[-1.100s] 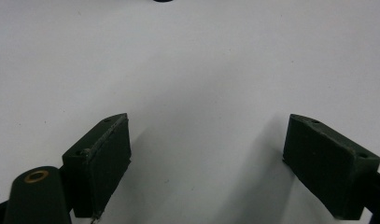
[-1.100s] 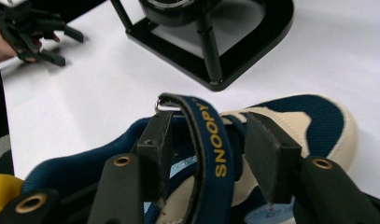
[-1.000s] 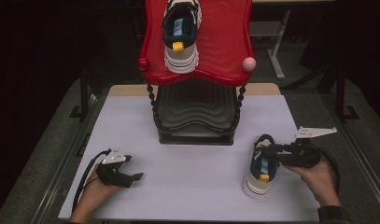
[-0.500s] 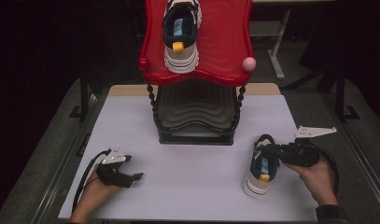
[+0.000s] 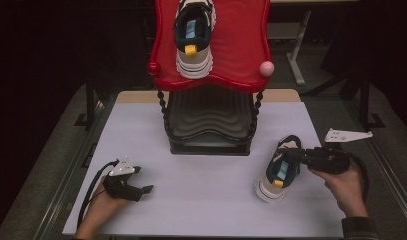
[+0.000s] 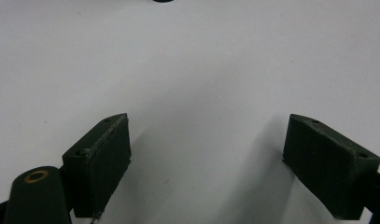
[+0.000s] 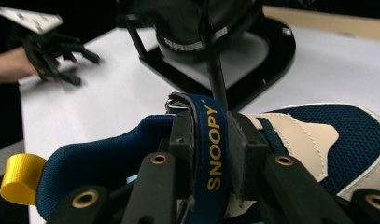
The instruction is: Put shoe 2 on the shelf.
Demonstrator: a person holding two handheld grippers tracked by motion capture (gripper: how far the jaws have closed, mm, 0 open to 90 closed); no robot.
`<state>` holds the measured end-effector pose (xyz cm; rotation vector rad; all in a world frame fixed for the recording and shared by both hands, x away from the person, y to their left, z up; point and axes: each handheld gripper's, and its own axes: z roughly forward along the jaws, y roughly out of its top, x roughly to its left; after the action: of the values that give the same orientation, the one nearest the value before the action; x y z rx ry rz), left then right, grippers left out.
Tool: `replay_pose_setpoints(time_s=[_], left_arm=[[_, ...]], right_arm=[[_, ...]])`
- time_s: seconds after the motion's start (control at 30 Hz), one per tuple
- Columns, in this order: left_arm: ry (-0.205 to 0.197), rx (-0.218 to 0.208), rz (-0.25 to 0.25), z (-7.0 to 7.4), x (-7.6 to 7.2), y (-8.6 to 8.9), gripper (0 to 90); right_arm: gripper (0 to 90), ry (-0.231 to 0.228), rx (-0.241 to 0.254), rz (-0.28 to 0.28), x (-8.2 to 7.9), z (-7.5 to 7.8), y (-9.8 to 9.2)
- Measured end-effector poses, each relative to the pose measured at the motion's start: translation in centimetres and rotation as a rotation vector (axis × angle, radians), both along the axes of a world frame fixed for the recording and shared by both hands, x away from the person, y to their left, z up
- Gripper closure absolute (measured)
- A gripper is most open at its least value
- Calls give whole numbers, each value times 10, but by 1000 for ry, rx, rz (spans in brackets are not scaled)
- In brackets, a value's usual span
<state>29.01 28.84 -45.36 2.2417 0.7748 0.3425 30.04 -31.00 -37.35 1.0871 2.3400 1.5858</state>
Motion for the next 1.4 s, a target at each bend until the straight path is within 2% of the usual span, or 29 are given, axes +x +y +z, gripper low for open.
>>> replay_pose_setpoints(time_s=[0.13,0.2,0.23,0.3,0.33,0.47,0.5,0.57,0.6,0.63,0.7,0.77,0.8,0.87,0.9,1.03,1.07,1.2,1.23,1.27,1.3,1.33,1.37,1.4], left_arm=[[1,-1,1,0,0,0,143],[1,-1,1,0,0,0,143],[0,-3,3,0,0,0,143],[1,-3,2,0,0,0,143],[0,-4,3,0,0,0,143],[2,-4,2,0,0,0,143],[1,-4,2,0,0,0,143],[2,-3,1,0,0,0,143],[2,-3,1,0,0,0,143],[1,-3,2,0,0,0,143],[0,-3,1,0,0,0,143],[0,-3,1,0,0,0,143],[0,-2,1,0,0,0,143],[1,-3,1,0,0,0,143],[1,-3,1,0,0,0,143],[1,-3,1,0,0,0,143],[1,-3,1,0,0,0,143],[2,1,0,0,0,0,143],[4,3,-2,0,0,0,143],[4,2,-2,0,0,0,143],[3,3,-2,0,0,0,143],[3,3,-2,0,0,0,143],[2,3,-2,0,0,0,143],[2,3,-2,0,0,0,143]], right_arm=[[727,-28,31,-4,3,15,-4],[727,-32,36,-5,3,18,-5],[728,-49,45,-5,5,27,-7],[728,-52,49,-6,6,30,-7],[728,-69,56,-2,7,41,-8],[728,-92,64,3,10,56,-9],[728,-116,76,9,12,68,-9],[729,-134,90,12,13,78,-9],[729,-134,90,12,13,78,-9],[730,-153,106,16,16,90,-9],[729,-161,109,18,17,95,-9],[730,-182,111,24,19,108,-8],[730,-198,108,27,22,120,-7],[730,-216,105,28,24,131,-6],[730,-216,105,28,24,131,-6],[730,-260,117,27,28,160,-6],[730,-260,117,27,28,160,-6],[732,-308,115,23,31,189,-7],[732,-327,112,20,31,203,-7],[732,-327,112,20,31,203,-7],[732,-349,115,19,31,217,-8],[732,-349,115,19,31,217,-8],[732,-366,122,17,32,230,-8],[732,-366,122,17,32,230,-8]])
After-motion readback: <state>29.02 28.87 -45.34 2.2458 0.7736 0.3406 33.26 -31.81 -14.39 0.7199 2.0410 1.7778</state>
